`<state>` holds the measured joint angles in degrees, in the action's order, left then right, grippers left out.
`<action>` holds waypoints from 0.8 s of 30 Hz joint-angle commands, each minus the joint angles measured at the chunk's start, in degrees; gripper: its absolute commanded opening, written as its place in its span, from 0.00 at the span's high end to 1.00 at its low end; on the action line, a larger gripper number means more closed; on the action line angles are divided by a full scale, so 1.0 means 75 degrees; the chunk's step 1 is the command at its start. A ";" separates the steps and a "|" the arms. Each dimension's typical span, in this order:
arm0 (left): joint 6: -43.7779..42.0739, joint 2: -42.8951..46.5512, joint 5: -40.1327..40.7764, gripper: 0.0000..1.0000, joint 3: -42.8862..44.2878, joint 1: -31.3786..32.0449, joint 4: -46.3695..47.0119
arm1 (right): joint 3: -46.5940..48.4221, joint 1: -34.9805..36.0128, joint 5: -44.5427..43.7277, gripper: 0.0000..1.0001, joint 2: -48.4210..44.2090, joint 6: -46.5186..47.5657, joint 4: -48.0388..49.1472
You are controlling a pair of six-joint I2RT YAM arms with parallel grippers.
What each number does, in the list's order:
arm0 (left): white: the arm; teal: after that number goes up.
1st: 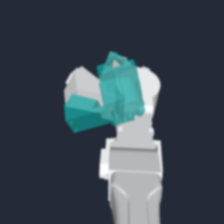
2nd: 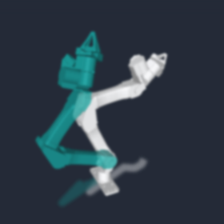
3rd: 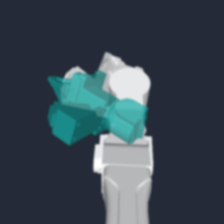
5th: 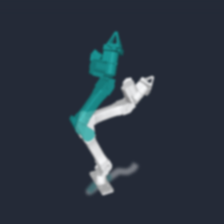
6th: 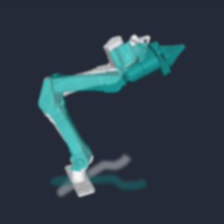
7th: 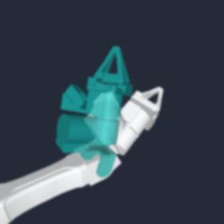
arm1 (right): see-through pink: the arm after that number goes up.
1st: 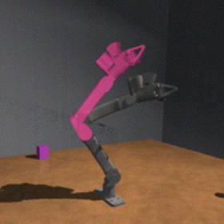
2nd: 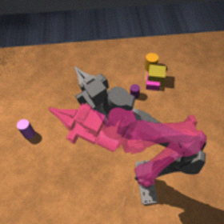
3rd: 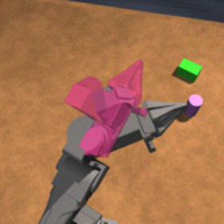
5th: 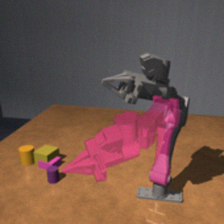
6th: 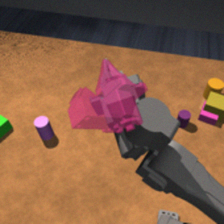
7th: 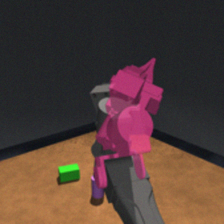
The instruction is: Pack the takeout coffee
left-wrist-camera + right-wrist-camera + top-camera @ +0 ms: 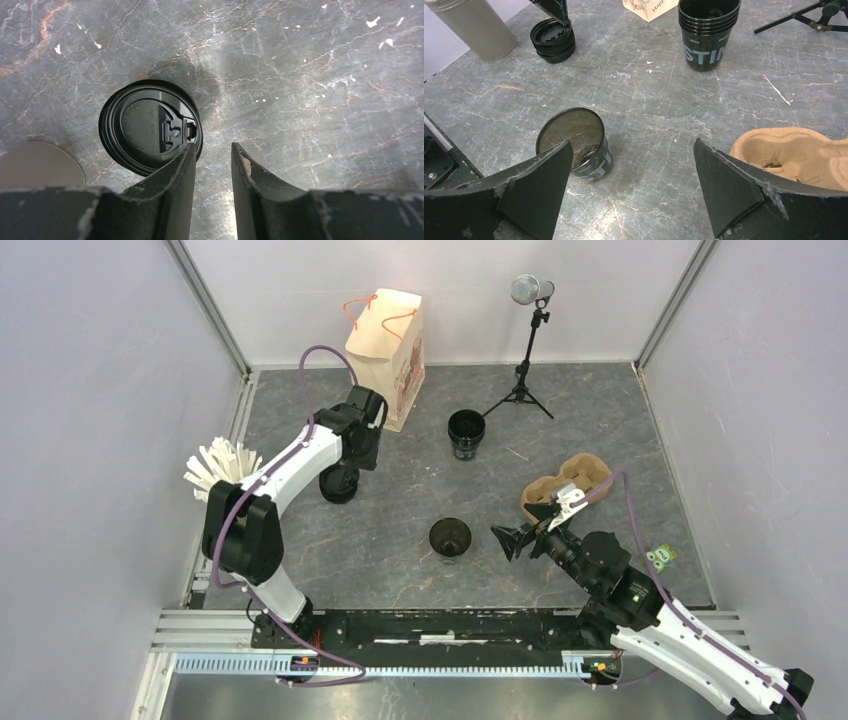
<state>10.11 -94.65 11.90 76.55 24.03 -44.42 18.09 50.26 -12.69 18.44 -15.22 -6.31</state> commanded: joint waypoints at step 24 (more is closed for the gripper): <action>-0.0457 -0.1041 0.0404 0.68 -0.0099 -0.0168 0.0463 | 0.0260 0.0033 -0.0241 0.02 -0.0626 -0.0115 -0.0476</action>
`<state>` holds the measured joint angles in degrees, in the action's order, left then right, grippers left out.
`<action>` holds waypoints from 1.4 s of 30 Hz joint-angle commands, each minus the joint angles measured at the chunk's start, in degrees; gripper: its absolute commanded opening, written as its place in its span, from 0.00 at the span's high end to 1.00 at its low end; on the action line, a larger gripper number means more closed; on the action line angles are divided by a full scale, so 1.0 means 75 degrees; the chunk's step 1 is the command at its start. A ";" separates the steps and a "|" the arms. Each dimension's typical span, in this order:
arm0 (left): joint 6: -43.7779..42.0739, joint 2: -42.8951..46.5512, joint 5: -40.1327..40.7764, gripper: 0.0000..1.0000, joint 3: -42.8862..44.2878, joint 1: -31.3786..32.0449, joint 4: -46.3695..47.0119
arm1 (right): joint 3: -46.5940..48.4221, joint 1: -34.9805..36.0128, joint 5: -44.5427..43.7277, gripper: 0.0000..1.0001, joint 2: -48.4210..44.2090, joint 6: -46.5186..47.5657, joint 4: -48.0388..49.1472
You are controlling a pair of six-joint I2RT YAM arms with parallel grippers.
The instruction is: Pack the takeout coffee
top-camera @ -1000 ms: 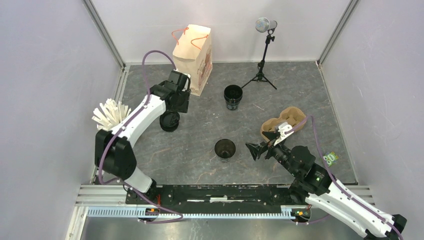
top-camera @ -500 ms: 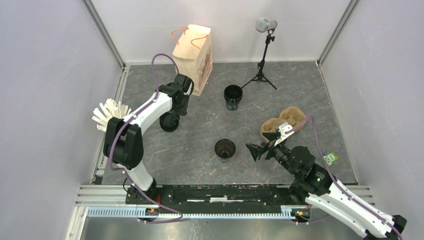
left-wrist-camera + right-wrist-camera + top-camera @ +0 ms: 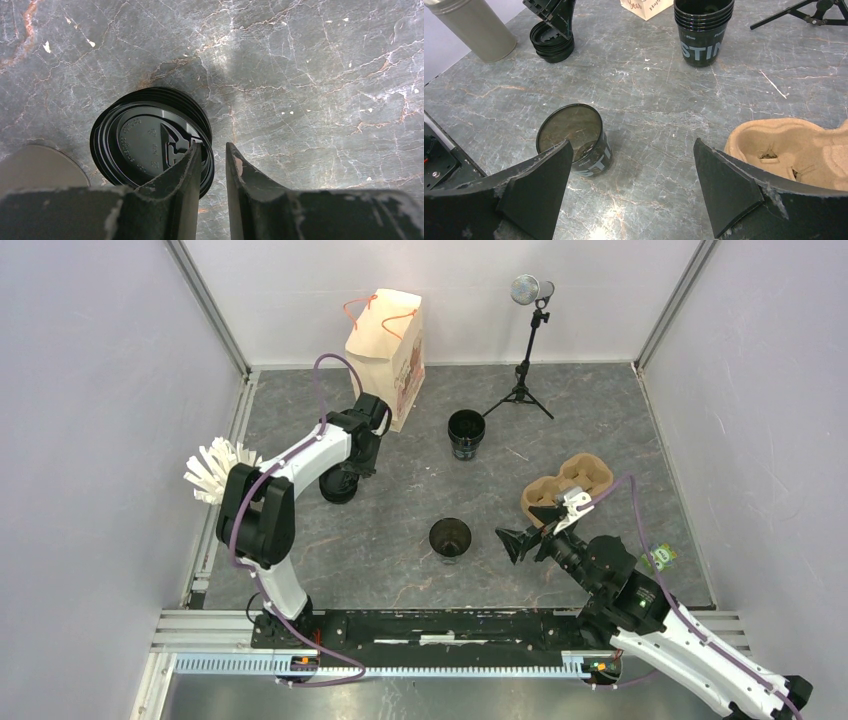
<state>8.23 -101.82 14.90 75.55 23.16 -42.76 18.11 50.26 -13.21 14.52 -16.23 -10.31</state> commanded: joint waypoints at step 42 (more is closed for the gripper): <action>0.0581 0.2987 -0.3436 0.98 0.0657 -0.0103 -0.0507 | 0.0070 0.0043 0.0023 0.04 0.0760 0.1036 0.2576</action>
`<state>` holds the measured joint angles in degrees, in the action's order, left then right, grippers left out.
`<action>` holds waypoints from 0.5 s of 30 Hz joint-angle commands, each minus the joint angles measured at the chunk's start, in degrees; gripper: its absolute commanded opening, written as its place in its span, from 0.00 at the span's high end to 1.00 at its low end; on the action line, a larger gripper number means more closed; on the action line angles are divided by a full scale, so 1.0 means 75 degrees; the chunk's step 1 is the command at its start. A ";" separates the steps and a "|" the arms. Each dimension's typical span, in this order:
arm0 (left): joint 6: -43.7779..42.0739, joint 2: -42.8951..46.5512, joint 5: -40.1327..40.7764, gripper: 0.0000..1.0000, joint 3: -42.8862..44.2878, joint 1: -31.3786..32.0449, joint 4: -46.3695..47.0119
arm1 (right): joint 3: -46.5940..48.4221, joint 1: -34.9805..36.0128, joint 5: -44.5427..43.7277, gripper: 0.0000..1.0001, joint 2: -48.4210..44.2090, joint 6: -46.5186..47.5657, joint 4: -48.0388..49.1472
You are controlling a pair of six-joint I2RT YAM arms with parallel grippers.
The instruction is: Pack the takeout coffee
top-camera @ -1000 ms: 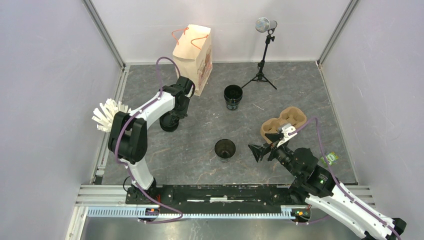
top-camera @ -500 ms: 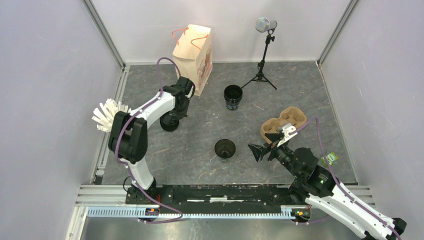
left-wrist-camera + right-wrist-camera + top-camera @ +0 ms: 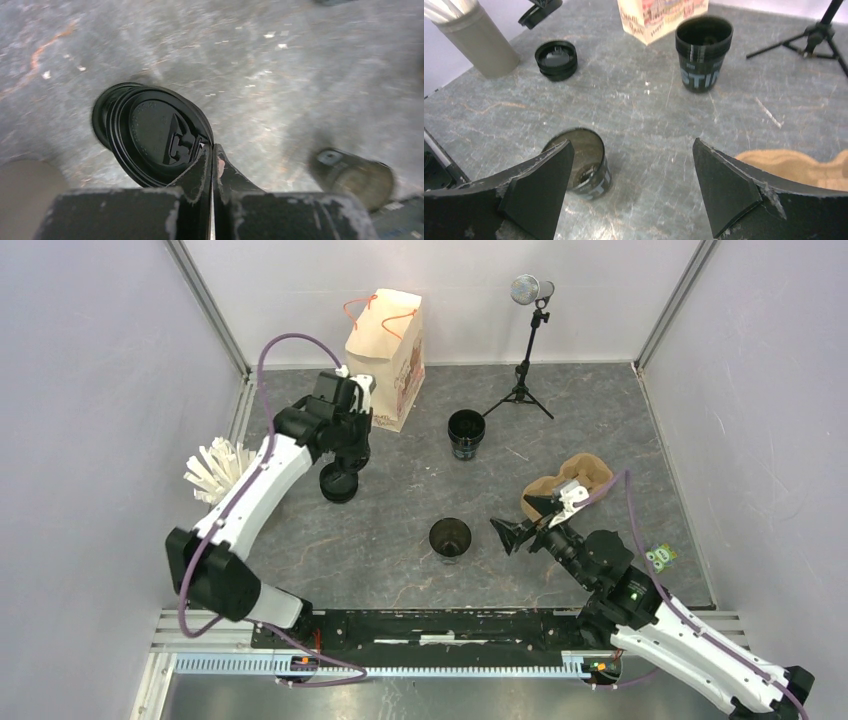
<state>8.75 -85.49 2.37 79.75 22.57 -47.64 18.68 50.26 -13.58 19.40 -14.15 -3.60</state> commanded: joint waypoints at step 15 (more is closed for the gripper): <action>0.5506 0.4257 -0.7187 0.98 -0.3841 0.0151 0.6208 | -0.0787 0.0206 0.3372 0.02 0.2518 0.3198 0.7779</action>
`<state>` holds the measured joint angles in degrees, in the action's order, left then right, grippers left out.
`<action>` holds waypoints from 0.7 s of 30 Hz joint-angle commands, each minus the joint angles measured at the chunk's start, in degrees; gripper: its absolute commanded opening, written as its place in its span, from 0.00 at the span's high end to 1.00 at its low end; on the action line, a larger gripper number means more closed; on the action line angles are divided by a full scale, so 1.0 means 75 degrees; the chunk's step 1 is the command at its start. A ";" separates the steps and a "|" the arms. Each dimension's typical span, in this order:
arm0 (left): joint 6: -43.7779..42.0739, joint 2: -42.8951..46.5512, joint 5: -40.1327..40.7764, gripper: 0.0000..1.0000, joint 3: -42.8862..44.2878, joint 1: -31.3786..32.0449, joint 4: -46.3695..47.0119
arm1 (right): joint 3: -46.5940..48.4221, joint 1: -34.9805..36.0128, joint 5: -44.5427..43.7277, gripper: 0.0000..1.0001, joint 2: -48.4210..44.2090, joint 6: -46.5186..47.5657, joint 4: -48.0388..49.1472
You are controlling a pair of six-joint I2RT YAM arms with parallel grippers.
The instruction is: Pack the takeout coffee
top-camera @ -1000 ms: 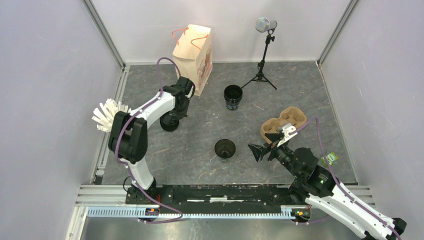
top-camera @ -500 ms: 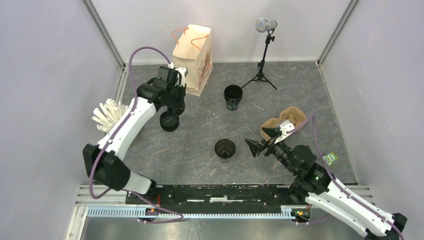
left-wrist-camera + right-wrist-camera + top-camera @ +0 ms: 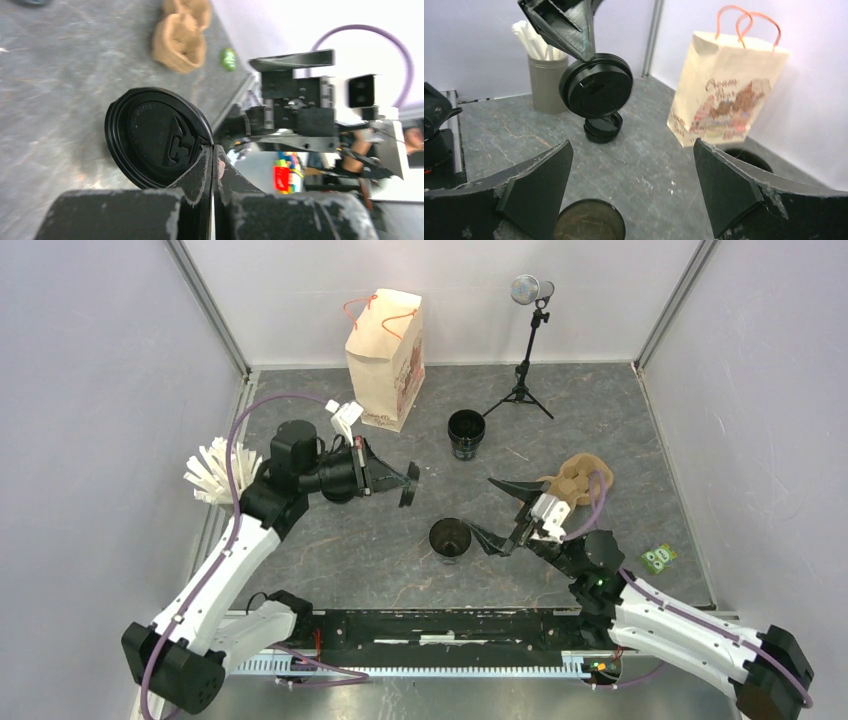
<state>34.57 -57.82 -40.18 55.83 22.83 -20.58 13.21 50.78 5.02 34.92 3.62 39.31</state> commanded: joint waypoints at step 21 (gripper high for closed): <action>0.2941 0.1211 -0.1007 0.97 -0.1453 0.1737 0.3831 | 0.0143 0.2439 -0.1222 0.02 0.1705 0.3243 0.2824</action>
<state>57.56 -49.39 -48.07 44.38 35.44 8.49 12.64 68.23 1.87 48.56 25.02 56.99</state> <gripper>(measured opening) 0.032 0.979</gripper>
